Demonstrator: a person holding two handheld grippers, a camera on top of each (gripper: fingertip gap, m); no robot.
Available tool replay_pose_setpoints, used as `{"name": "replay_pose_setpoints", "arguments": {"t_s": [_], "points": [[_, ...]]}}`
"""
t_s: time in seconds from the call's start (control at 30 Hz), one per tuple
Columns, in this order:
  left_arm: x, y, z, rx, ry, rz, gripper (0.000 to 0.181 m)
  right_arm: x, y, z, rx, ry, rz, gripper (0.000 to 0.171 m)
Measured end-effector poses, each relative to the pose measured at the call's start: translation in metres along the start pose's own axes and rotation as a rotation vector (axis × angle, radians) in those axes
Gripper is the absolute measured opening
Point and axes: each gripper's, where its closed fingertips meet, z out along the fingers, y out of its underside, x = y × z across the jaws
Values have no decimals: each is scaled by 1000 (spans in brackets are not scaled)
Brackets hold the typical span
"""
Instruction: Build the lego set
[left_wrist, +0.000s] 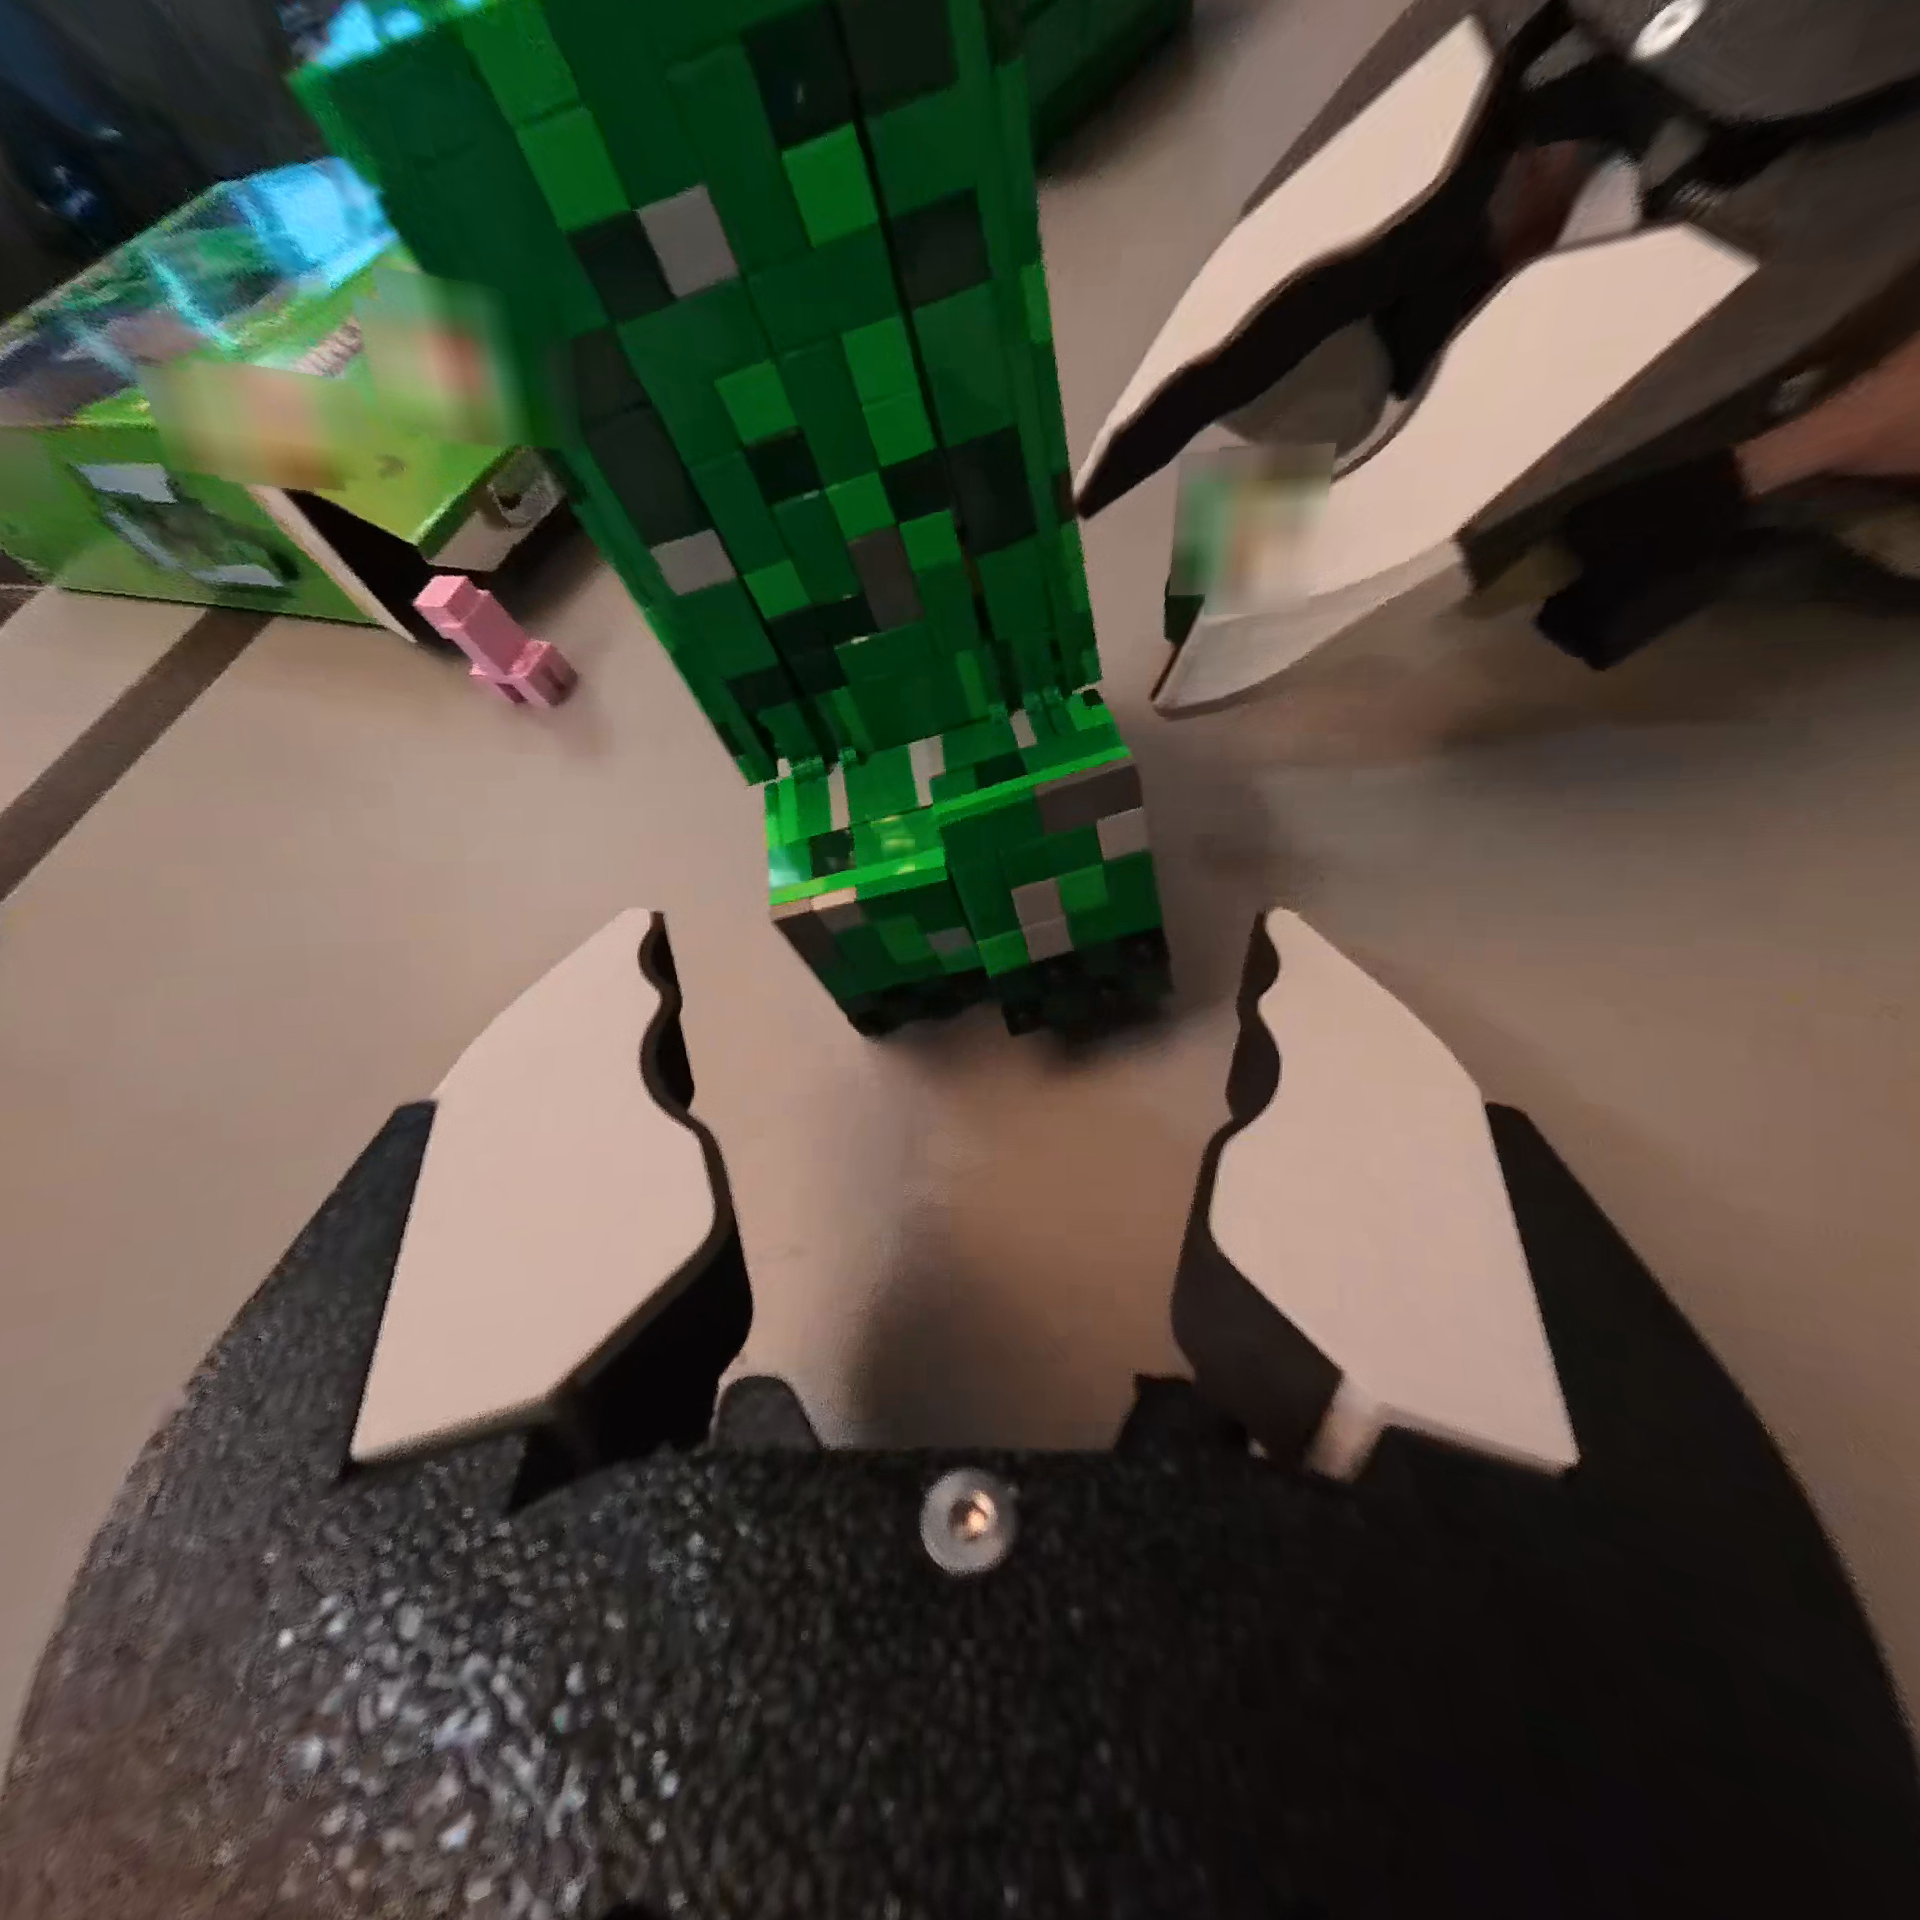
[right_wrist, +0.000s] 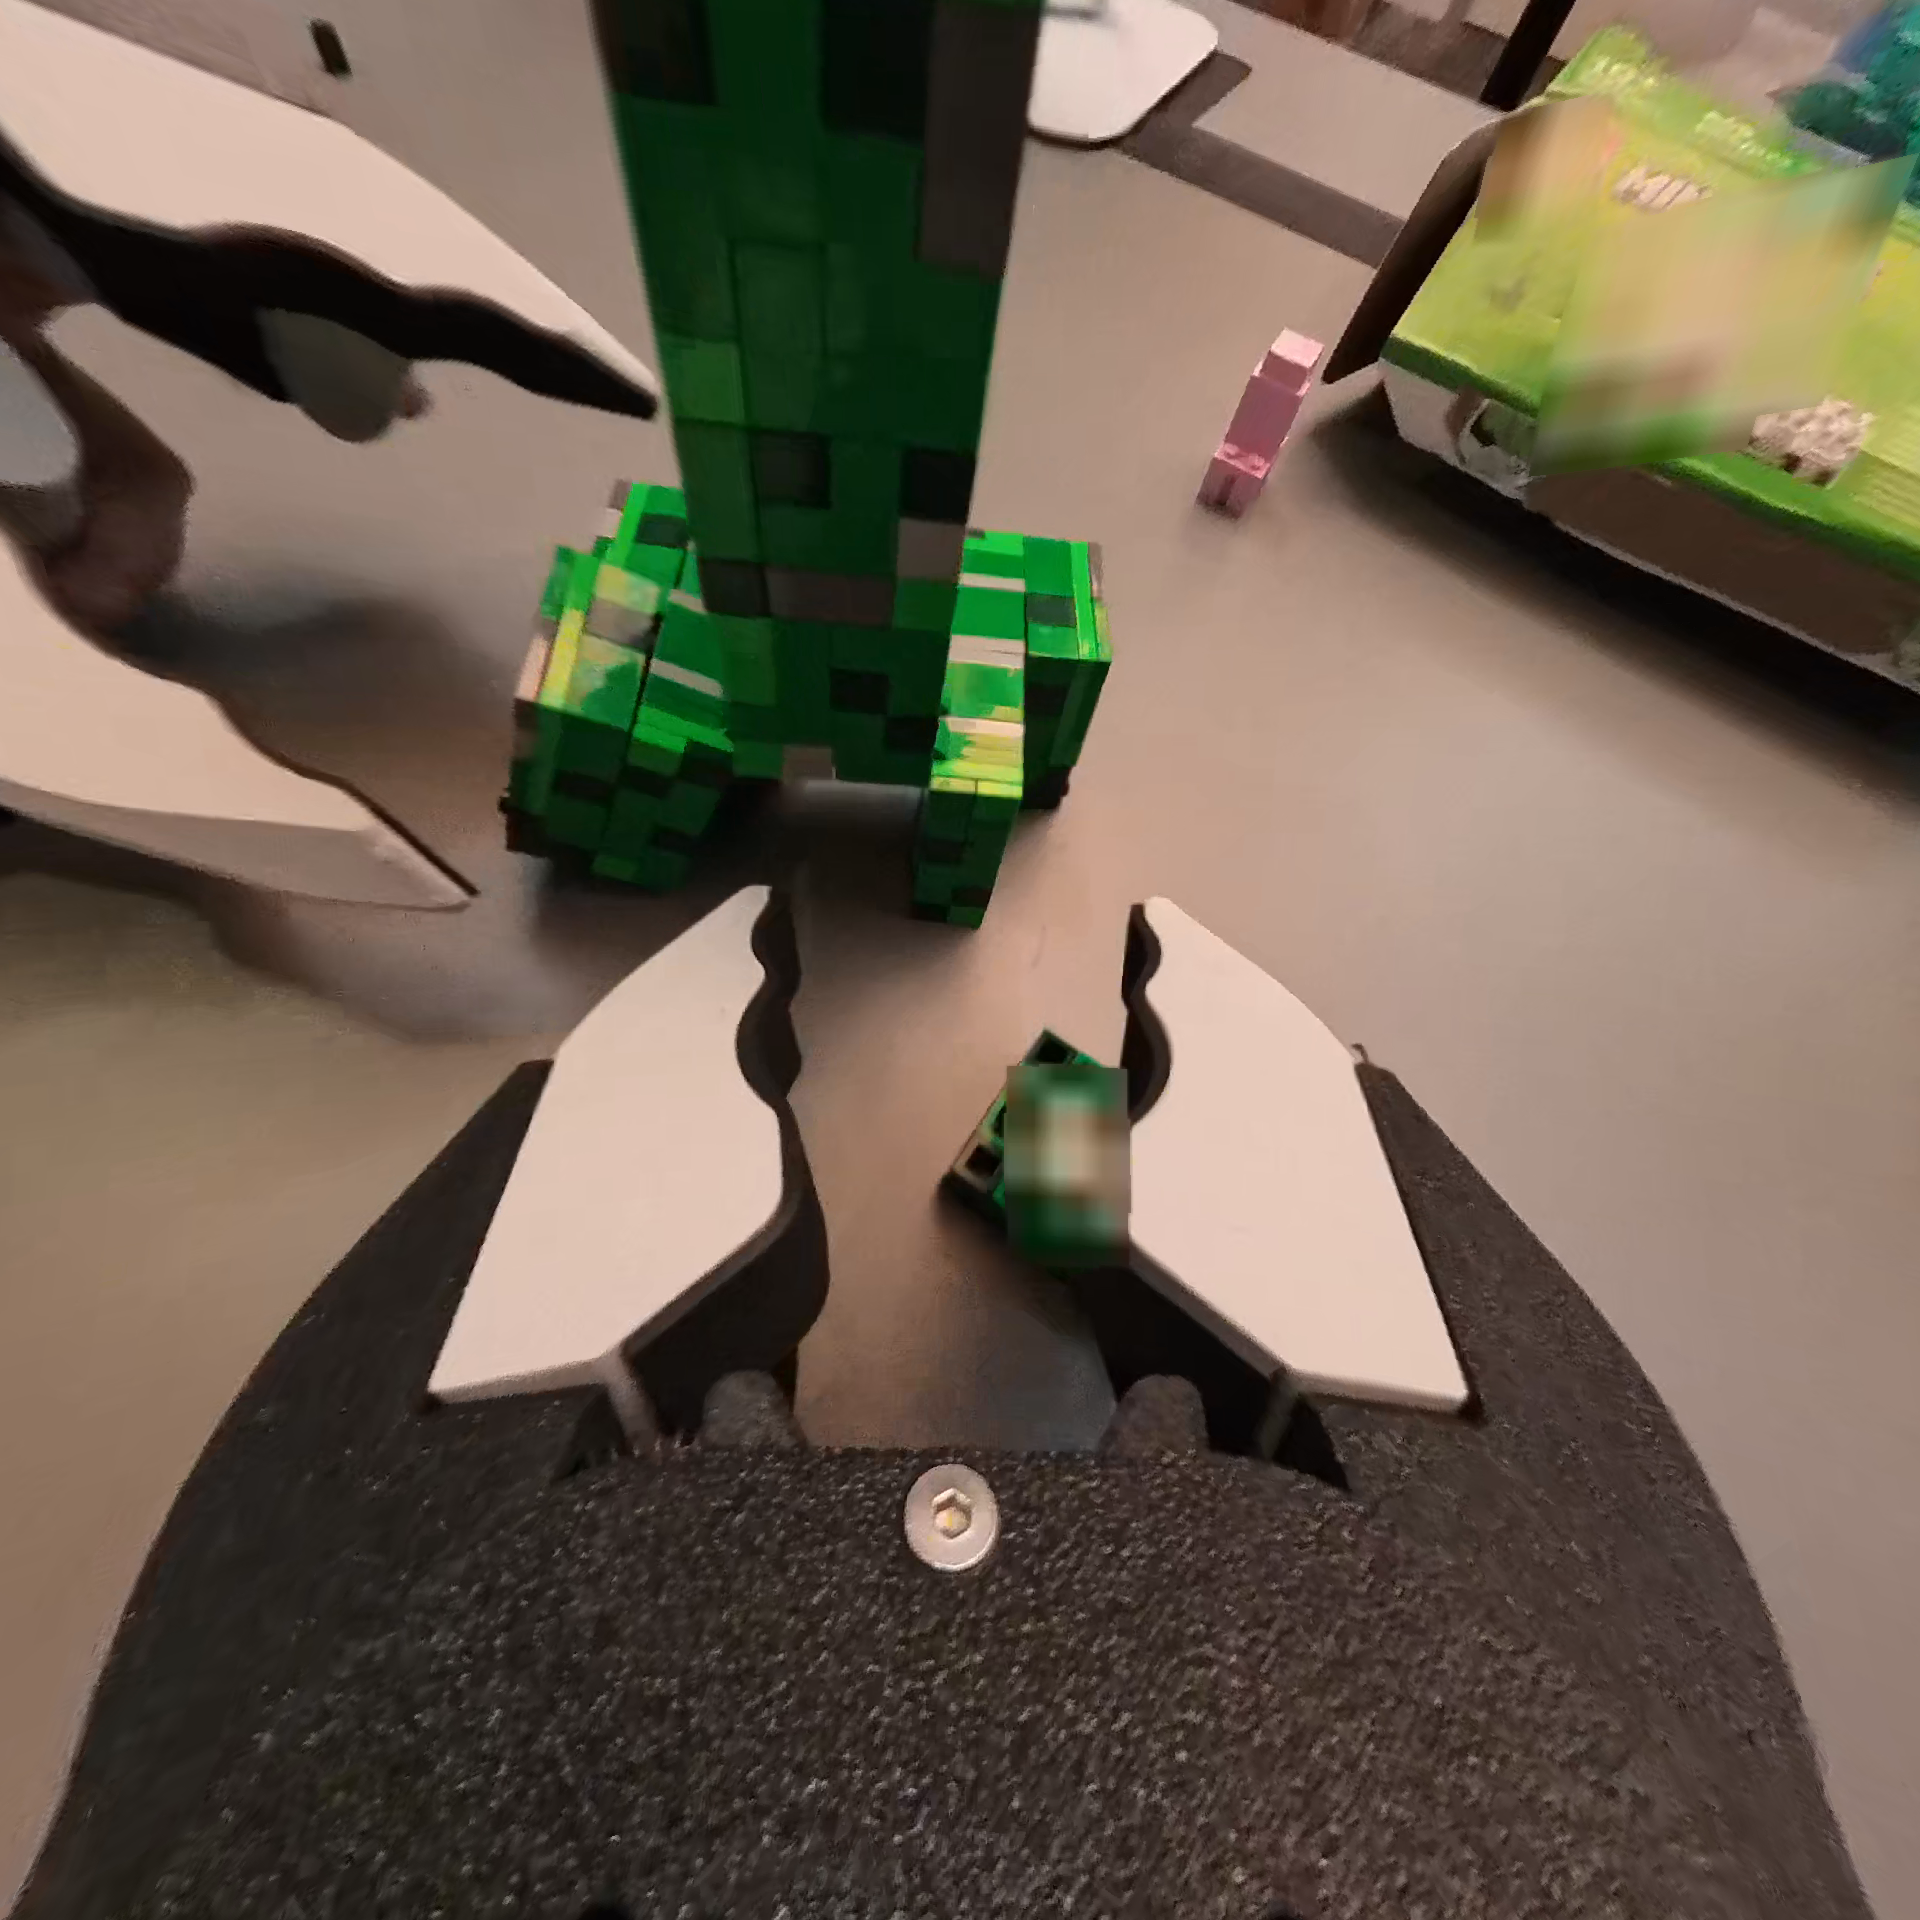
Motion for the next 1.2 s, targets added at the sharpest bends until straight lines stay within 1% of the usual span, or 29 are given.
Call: {"name": "replay_pose_setpoints", "arguments": {"t_s": [0.1,0.2,0.27,0.37,0.53,0.63,0.7,0.8,0.93,1.2], "points": [[-4,-4,-3,13,-26,-41,103,1,3,12,-69,-22,8,58],[-5,-7,9,-15,-36,-64,105,4,5,22,-121,4,-24,53],[-3,-5,18,-49,-34,-71,106,5,3,26,-134,12,-50,44],[-5,0,26,-80,-46,-68,104,7,2,31,-139,16,-99,37],[-9,-2,27,-67,-57,-56,97,4,1,33,-115,16,-203,24],[-8,-2,26,-60,-54,-44,93,4,1,31,-107,45,-263,25],[-8,-3,24,-42,-57,-25,88,5,0,29,-94,65,-306,25],[-6,-4,24,-38,-42,-10,82,8,0,27,-92,128,-422,25],[-6,-3,23,-38,-36,-9,81,15,-3,22,-94,233,-629,25],[-6,-4,22,-34,-36,-5,81,25,-18,13,-124,468,-1185,23]]}}
